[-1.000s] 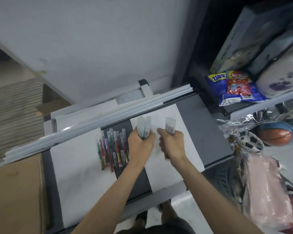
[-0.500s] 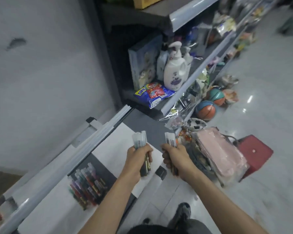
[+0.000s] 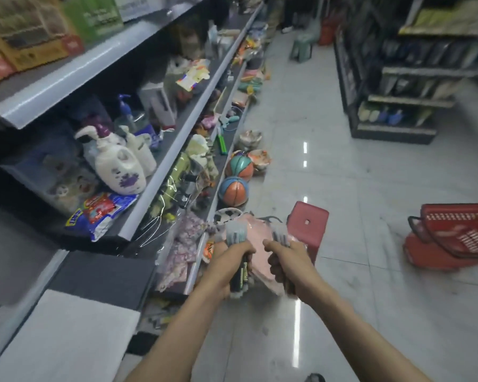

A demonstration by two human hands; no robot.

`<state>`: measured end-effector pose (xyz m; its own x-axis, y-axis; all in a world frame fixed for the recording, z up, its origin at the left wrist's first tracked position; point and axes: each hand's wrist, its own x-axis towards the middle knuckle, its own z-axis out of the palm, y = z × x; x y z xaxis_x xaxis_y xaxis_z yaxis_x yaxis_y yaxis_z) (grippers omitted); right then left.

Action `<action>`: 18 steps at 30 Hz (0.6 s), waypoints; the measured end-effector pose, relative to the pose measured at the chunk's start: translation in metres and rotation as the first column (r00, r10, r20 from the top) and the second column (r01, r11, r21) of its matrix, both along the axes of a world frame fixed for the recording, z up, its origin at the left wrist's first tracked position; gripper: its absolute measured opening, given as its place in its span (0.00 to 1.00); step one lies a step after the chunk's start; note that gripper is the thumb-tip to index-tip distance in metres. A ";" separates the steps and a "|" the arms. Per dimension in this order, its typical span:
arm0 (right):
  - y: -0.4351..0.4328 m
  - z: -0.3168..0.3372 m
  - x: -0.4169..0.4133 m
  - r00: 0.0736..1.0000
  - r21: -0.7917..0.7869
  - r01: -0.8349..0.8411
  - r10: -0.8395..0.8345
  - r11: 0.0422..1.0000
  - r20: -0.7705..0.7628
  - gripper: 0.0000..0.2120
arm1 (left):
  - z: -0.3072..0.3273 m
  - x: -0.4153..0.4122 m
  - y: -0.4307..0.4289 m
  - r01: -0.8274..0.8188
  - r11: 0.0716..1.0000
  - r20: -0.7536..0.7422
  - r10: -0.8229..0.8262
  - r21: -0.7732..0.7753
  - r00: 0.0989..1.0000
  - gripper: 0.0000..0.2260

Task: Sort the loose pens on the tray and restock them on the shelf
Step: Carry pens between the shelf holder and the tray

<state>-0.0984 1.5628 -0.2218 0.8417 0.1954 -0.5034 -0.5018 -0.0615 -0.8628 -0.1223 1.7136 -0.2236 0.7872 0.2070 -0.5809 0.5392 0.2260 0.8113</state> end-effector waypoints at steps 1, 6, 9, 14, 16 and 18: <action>-0.025 -0.004 0.012 1.000 -0.017 0.008 -0.008 1.000 0.004 0.07 | 0.000 0.015 -0.023 0.026 1.000 -0.005 -0.025 0.008 1.000 0.08; -0.133 -0.015 0.074 0.997 -0.053 0.074 -0.074 0.996 -0.001 0.07 | -0.002 0.091 -0.129 0.145 0.987 -0.042 -0.142 0.072 0.989 0.05; -0.178 -0.020 0.117 0.996 -0.046 0.088 -0.088 0.995 0.009 0.09 | -0.002 0.131 -0.176 0.168 0.981 -0.032 -0.165 0.093 0.986 0.04; -0.223 -0.025 0.206 0.996 -0.077 0.084 -0.082 0.993 0.029 0.08 | -0.013 0.215 -0.220 0.190 0.976 -0.042 -0.186 0.111 0.982 0.04; -0.232 -0.026 0.247 0.997 -0.063 0.072 -0.070 0.995 0.023 0.08 | -0.019 0.255 -0.230 0.190 0.976 -0.049 -0.185 0.105 0.981 0.04; -0.239 -0.025 0.292 0.997 -0.066 0.078 -0.077 0.995 0.015 0.09 | -0.026 0.300 -0.239 0.168 0.981 -0.041 -0.165 0.095 0.985 0.04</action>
<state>0.1935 1.3234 -0.2469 0.8591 0.0959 -0.5027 -0.4967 -0.0805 -0.8642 0.1775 1.4748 -0.2497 0.7962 0.1319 -0.5905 0.5895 0.0512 0.8062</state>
